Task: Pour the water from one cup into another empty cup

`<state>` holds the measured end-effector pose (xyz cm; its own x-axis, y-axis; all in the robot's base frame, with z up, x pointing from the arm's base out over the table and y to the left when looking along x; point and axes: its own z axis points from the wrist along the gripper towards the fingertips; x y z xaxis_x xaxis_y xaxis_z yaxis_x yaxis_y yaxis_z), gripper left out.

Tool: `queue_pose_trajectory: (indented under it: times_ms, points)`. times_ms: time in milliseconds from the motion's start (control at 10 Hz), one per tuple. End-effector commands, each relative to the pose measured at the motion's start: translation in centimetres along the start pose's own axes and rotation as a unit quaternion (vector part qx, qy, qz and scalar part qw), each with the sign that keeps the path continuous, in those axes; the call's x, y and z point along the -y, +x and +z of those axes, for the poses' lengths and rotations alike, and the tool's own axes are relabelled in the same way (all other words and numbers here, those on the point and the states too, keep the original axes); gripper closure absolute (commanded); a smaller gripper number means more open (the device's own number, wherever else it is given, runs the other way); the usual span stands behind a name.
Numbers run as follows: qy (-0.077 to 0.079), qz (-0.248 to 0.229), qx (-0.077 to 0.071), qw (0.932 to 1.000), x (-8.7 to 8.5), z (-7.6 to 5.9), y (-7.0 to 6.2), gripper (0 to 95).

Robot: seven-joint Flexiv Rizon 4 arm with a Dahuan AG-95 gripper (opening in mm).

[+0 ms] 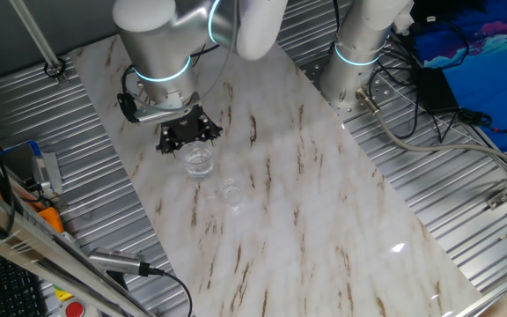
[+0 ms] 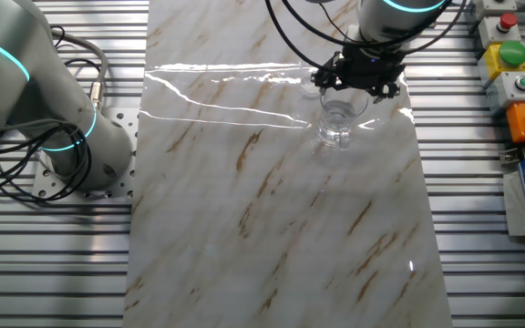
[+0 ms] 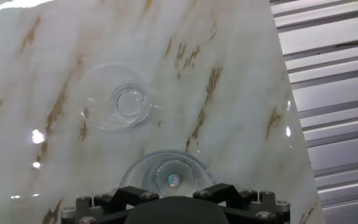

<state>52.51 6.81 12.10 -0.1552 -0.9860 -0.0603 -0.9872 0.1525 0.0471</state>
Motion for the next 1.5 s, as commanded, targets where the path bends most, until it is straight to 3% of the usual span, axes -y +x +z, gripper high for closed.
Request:
queue_pose_trajectory:
  times_ms: [100, 1000, 1500]
  points:
    - [-0.002, -0.003, -0.001, 1.0, -0.03, -0.06, 0.0, 0.0]
    - [0.001, -0.016, -0.019, 0.9997, -0.05, -0.05, 0.01, 0.0]
    - [0.005, -0.018, -0.021, 0.9996, -0.04, 0.28, 0.08, 0.0]
